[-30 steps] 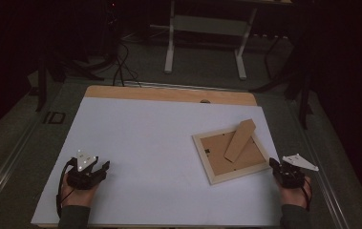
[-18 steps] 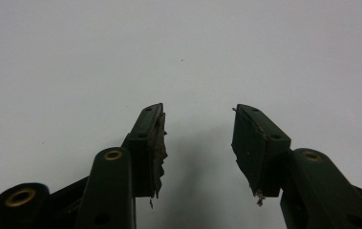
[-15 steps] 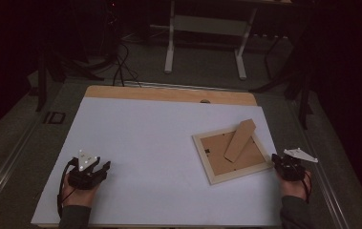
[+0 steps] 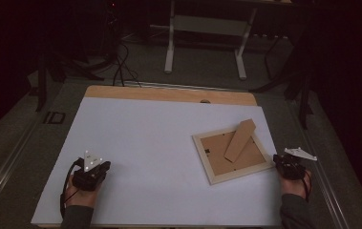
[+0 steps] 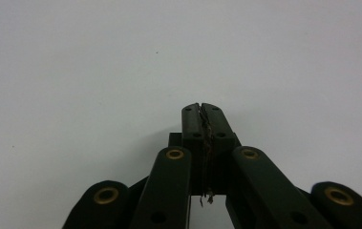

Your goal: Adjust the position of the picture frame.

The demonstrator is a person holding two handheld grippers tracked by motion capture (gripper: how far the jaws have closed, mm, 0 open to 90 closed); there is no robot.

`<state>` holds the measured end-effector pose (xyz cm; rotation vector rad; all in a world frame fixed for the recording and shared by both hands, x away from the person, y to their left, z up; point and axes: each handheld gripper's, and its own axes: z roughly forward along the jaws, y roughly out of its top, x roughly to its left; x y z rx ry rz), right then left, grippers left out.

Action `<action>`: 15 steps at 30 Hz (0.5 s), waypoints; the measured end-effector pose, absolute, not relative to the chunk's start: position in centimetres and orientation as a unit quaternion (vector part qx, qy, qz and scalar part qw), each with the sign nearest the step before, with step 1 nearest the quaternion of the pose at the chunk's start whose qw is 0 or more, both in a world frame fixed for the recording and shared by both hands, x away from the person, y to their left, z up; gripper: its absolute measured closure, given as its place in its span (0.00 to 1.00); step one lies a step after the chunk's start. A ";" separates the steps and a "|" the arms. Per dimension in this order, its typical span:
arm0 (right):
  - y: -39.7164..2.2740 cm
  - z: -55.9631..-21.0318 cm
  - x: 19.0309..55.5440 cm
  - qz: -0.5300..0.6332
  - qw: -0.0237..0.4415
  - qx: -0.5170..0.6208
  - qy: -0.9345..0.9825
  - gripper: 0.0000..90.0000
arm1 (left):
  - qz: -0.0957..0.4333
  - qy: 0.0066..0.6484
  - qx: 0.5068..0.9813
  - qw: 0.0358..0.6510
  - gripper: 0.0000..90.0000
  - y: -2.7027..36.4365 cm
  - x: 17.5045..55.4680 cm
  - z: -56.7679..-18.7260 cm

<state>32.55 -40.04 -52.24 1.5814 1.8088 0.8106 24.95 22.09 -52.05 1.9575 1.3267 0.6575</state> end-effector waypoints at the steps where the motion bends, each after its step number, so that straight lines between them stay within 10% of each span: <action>1: -40.1 -52.3 32.6 0.305 0.297 0.598 0.679 1.00 | 0.253 0.508 0.752 0.336 1.00 22.0 24.9 -52.0; 15: -41.1 -53.0 32.5 0.317 0.272 0.620 0.665 1.00 | 0.257 0.511 0.750 0.332 1.00 22.0 24.9 -52.0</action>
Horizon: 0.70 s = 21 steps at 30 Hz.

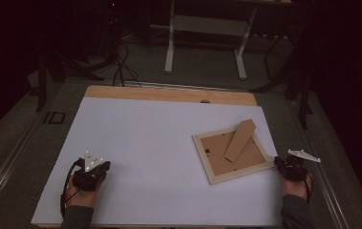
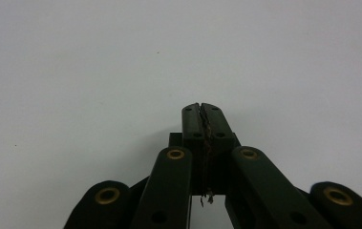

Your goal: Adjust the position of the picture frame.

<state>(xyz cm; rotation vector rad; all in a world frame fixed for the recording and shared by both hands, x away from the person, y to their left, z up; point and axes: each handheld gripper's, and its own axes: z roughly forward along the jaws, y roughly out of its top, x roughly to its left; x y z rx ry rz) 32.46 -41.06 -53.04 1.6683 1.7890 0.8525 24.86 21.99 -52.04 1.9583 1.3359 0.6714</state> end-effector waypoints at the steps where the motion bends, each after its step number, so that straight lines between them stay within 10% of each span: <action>1: -41.1 -53.1 32.5 0.318 0.270 0.620 0.664 1.00 | 0.258 0.511 0.750 0.332 1.00 21.9 24.9 -52.0; 21: -40.9 -53.3 32.1 0.322 0.256 0.617 0.671 1.00 | 0.258 0.507 0.754 0.328 1.00 21.7 24.9 -52.1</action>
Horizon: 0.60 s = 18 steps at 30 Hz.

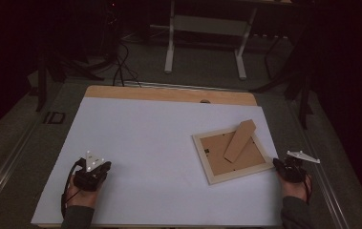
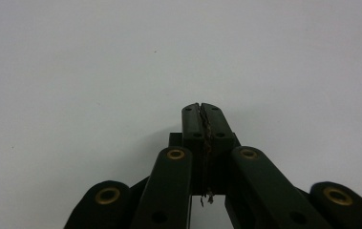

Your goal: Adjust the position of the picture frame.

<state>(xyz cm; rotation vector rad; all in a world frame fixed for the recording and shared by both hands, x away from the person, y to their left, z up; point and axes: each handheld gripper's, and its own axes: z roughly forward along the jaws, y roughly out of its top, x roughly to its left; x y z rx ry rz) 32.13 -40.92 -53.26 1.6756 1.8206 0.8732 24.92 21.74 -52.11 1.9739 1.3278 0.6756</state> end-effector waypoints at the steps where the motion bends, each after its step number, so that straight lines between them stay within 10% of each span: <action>1: -40.9 -53.3 32.0 0.323 0.255 0.619 0.669 1.00 | 0.258 0.507 0.754 0.328 1.00 21.7 24.9 -52.1; 18: -40.3 -53.2 31.6 0.326 0.248 0.615 0.674 1.00 | 0.234 0.486 0.764 0.355 1.00 20.3 24.1 -51.4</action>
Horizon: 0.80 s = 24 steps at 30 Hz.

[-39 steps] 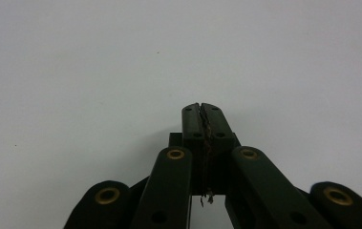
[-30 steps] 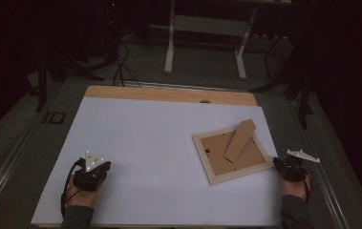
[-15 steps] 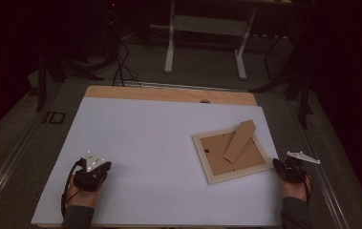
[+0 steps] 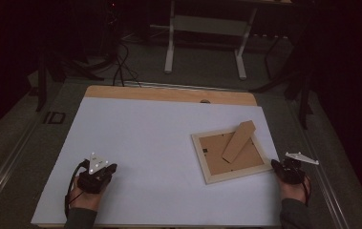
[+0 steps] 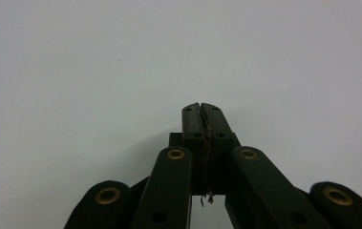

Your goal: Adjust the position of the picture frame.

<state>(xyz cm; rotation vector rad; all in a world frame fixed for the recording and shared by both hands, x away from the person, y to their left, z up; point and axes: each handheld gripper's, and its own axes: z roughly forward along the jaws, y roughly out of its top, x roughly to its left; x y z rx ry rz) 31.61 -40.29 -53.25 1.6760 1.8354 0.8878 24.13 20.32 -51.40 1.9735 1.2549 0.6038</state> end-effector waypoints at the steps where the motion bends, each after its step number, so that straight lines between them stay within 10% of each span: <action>1: -40.2 -53.2 31.6 0.326 0.248 0.616 0.673 1.00 | 0.234 0.483 0.765 0.356 1.00 20.2 24.1 -51.3; 24: -37.6 -53.3 30.9 0.334 0.242 0.598 0.687 1.00 | 0.223 0.447 0.791 0.352 1.00 17.3 23.9 -51.6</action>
